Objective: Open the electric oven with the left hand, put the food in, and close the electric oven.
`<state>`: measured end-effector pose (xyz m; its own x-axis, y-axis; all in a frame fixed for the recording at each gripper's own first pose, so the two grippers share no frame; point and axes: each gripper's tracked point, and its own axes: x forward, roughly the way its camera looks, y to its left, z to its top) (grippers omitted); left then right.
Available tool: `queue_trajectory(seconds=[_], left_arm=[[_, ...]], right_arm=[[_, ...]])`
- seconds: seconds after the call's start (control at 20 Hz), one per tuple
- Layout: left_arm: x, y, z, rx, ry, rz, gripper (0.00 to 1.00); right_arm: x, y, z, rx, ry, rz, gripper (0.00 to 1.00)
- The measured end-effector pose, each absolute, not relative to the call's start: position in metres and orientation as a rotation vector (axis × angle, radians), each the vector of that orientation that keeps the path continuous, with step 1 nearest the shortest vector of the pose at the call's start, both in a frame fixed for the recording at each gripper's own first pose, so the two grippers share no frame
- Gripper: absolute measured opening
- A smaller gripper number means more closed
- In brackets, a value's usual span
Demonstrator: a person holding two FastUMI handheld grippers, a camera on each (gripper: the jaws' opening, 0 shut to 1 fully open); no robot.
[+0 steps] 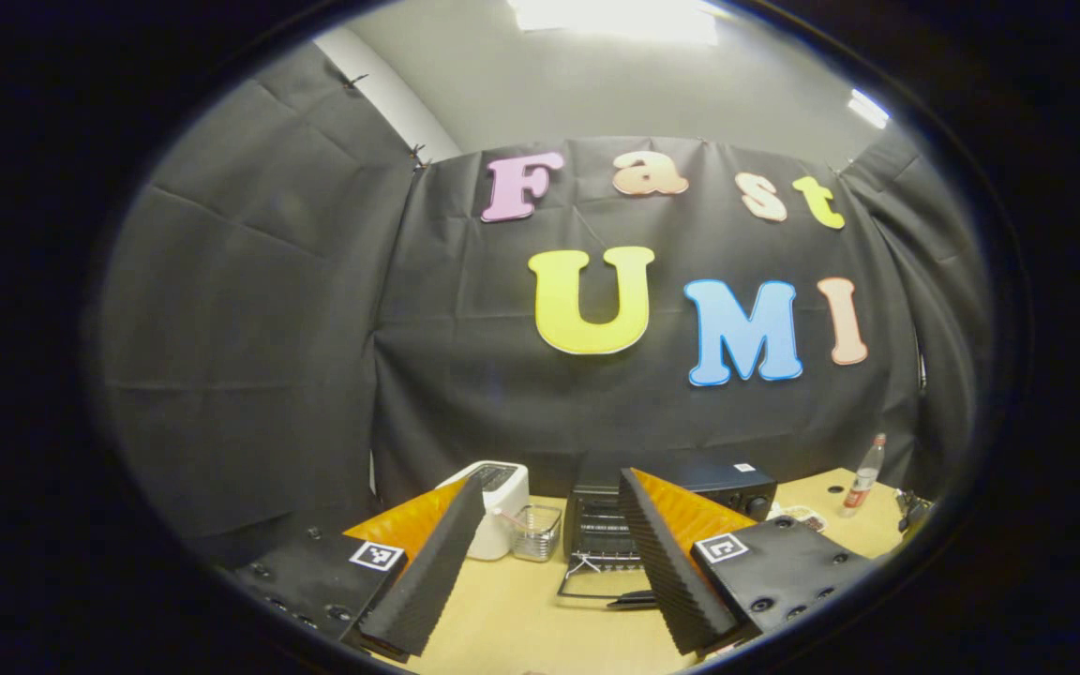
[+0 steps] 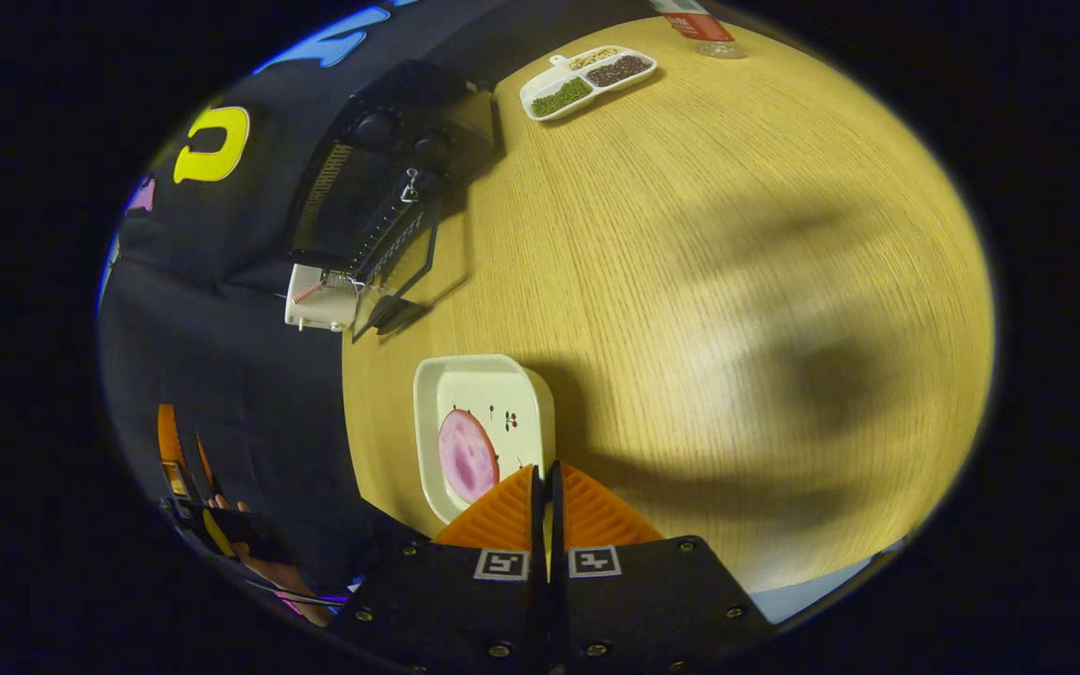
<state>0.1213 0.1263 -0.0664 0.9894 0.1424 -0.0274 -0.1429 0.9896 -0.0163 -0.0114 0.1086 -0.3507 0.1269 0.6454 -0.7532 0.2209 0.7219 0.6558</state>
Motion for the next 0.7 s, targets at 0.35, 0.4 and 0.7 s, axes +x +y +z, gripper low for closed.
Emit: queue_trajectory(seconds=[0.35, 0.4, 0.7], left_arm=[[0.126, 0.142, -0.063, -0.024, 0.011, 0.154, 1.0], [0.127, 0.145, -0.064, -0.025, 0.013, 0.155, 1.0], [0.134, 0.165, -0.065, -0.018, 0.011, 0.18, 1.0]], right_arm=[[0.032, 0.141, -0.325, 0.841, 1.355, 0.286, 0.01], [0.039, 0.147, -0.323, 0.847, 1.346, 0.277, 0.01], [0.079, 0.182, -0.316, 0.936, 1.292, 0.214, 0.01]])
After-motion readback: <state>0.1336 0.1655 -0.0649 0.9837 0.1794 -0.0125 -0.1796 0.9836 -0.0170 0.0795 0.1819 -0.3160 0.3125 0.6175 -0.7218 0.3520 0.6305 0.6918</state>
